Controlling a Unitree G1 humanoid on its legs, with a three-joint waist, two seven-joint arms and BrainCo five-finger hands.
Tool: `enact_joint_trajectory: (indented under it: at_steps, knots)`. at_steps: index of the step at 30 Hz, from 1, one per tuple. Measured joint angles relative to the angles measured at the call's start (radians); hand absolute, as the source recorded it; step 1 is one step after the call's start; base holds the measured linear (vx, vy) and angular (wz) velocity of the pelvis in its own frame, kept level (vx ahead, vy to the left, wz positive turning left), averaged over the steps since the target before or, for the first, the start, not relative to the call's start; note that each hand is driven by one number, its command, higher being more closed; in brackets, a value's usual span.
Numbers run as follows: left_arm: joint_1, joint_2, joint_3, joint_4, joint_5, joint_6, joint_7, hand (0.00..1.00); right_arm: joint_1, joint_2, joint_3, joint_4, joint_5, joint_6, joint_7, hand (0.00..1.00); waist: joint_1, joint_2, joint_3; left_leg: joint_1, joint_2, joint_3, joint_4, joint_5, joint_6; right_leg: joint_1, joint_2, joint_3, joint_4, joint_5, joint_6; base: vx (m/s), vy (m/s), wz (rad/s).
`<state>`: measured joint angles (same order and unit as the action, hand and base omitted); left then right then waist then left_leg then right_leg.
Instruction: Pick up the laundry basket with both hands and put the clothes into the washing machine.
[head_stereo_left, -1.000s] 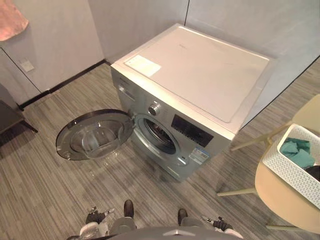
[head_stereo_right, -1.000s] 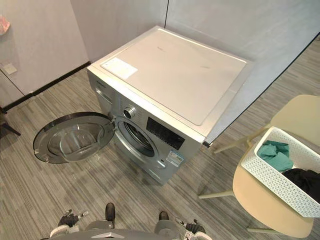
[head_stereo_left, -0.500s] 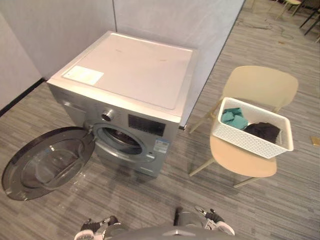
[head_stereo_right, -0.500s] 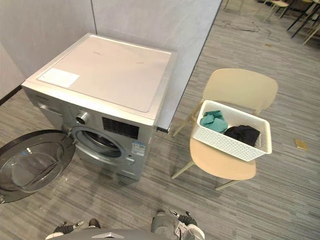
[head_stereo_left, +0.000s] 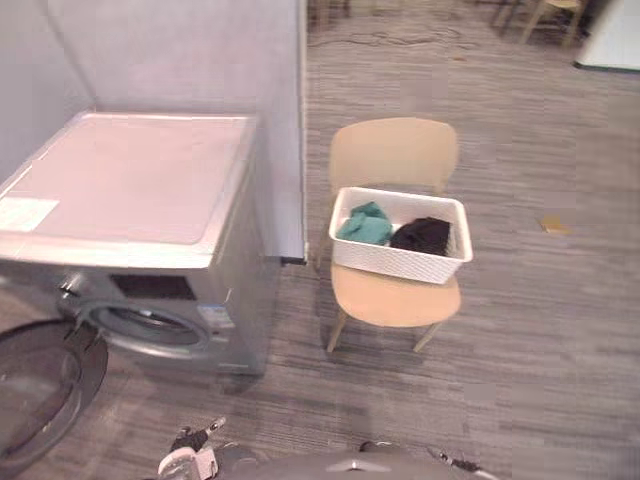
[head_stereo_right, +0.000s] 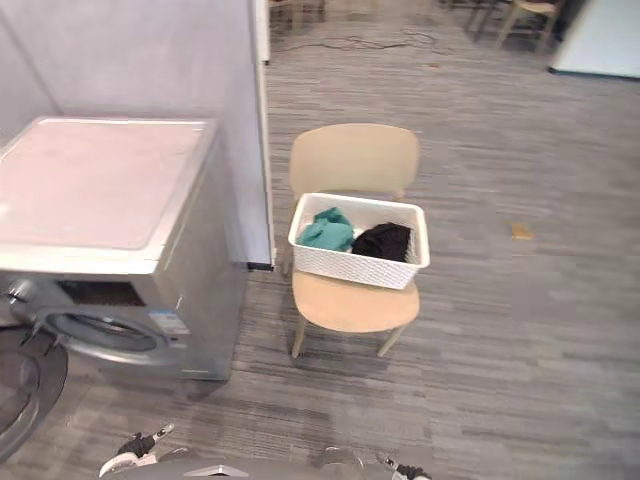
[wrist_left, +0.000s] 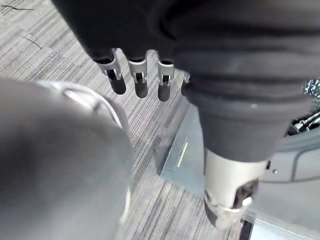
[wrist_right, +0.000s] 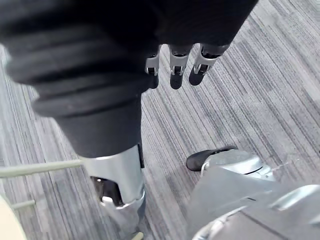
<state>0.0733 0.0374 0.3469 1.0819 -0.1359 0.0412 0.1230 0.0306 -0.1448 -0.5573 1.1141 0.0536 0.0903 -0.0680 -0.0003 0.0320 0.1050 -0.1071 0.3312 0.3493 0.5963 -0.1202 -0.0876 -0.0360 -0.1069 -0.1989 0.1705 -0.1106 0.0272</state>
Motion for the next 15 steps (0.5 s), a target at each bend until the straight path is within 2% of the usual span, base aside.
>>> enact_joint_trajectory:
  at_steps: [1, 2, 3, 4, 5, 7, 8, 9, 10, 11, 13, 14, 15]
  knots:
    - [0.01, -0.002, -0.005, -0.012, -0.008, 0.0, -0.002, 0.0, -0.002, -0.005, 0.028, 0.001, -0.001, 0.002, 0.001, 0.0, 0.011, 0.0, 0.005, -0.009, -0.114, -0.033, -0.047, -0.071, -0.006, 0.0, 0.003, 0.049, -0.021, 0.004, -0.005, 0.05, 0.083, -1.06]
    - [0.016, -0.002, -0.01, -0.014, -0.009, 0.0, -0.004, 0.0, -0.002, -0.008, 0.039, 0.0, -0.001, 0.001, 0.002, 0.0, 0.015, 0.002, 0.006, -0.01, -0.156, -0.045, -0.094, -0.091, -0.003, -0.001, 0.005, 0.065, -0.028, 0.006, -0.005, 0.06, 0.097, -0.99]
    - [0.026, -0.001, -0.021, -0.015, -0.008, 0.0, -0.006, 0.0, -0.004, -0.002, 0.048, -0.002, -0.005, 0.001, 0.004, 0.0, 0.029, 0.011, 0.012, 0.008, -0.205, -0.052, -0.236, -0.109, 0.017, -0.003, 0.017, 0.095, -0.042, 0.018, 0.011, 0.06, 0.083, -0.78]
    - [0.025, 0.0, -0.024, -0.015, -0.008, 0.001, -0.008, 0.0, -0.006, 0.004, 0.061, -0.003, -0.012, 0.002, 0.005, 0.0, 0.038, 0.027, 0.019, 0.031, -0.217, -0.04, -0.277, -0.119, 0.048, -0.003, 0.026, 0.115, -0.05, 0.021, 0.022, 0.16, 0.073, -0.83]
    - [0.035, -0.009, -0.02, -0.026, -0.004, 0.001, -0.007, 0.0, -0.004, 0.019, 0.118, -0.038, -0.022, 0.006, 0.013, 0.0, 0.046, 0.03, 0.025, 0.058, -0.218, -0.006, -0.327, -0.112, 0.02, -0.022, 0.05, 0.099, 0.034, 0.007, 0.018, 0.17, 0.043, -0.55]
    - [0.044, -0.007, -0.007, -0.04, 0.01, 0.001, -0.01, 0.0, -0.012, 0.02, 0.162, -0.059, -0.023, 0.004, 0.02, 0.0, 0.061, 0.031, 0.03, 0.063, -0.194, 0.03, -0.27, -0.12, -0.008, -0.023, 0.082, 0.08, 0.082, 0.0, 0.002, 0.23, 0.038, -0.67]
    - [0.04, -0.011, 0.0, -0.039, 0.028, 0.003, -0.02, 0.0, -0.043, 0.024, 0.202, -0.08, -0.023, -0.004, 0.026, 0.0, 0.089, 0.009, 0.047, -0.046, -0.205, -0.039, -0.076, -0.169, 0.013, 0.057, 0.073, 0.126, -0.04, -0.001, -0.016, 0.17, 0.053, -0.84]
    - [0.04, -0.016, 0.008, -0.039, 0.029, 0.004, -0.022, 0.0, -0.051, 0.02, 0.204, -0.082, -0.023, -0.007, 0.027, 0.0, 0.091, 0.011, 0.046, -0.05, -0.22, -0.071, -0.11, -0.17, 0.029, 0.059, 0.073, 0.137, -0.05, -0.005, -0.007, 0.12, 0.1, -1.0]
    - [0.047, -0.026, 0.015, -0.038, 0.035, 0.006, -0.022, 0.0, -0.083, 0.007, 0.213, -0.089, -0.023, -0.012, 0.029, 0.0, 0.092, 0.039, 0.051, -0.052, -0.234, -0.126, -0.188, -0.111, 0.103, 0.057, 0.088, 0.163, -0.044, -0.011, 0.007, 0.09, 0.126, -0.58]
    - [0.062, -0.034, 0.014, -0.032, 0.048, 0.008, -0.02, 0.0, -0.081, 0.018, 0.234, -0.117, -0.023, -0.022, 0.038, 0.0, 0.074, 0.027, 0.044, -0.021, -0.249, -0.097, -0.215, -0.114, 0.102, 0.038, 0.071, 0.186, 0.007, -0.039, 0.023, 0.18, 0.136, -0.53]
    - [0.039, -0.015, 0.001, -0.036, 0.065, 0.008, -0.021, 0.0, -0.056, 0.055, 0.239, -0.134, -0.023, -0.032, 0.043, 0.0, 0.073, 0.006, 0.035, 0.021, -0.281, -0.075, -0.261, -0.121, 0.104, -0.016, 0.041, 0.197, 0.137, -0.082, 0.051, 0.17, 0.083, -0.32]
    - [0.037, -0.004, -0.007, -0.04, 0.066, 0.008, -0.019, 0.0, -0.046, 0.076, 0.24, -0.12, -0.023, -0.031, 0.045, 0.0, 0.078, -0.009, 0.034, 0.057, -0.295, -0.048, -0.309, -0.117, 0.106, -0.085, 0.029, 0.213, 0.291, -0.107, 0.094, 0.08, 0.047, -0.33]
    - [0.035, 0.002, -0.026, -0.042, 0.071, 0.008, -0.019, 0.0, -0.027, 0.088, 0.241, -0.111, -0.023, -0.029, 0.046, 0.0, 0.066, -0.028, 0.031, 0.079, -0.305, -0.047, -0.333, -0.114, 0.109, -0.136, 0.02, 0.212, 0.417, -0.109, 0.146, 0.21, 0.016, -0.17]
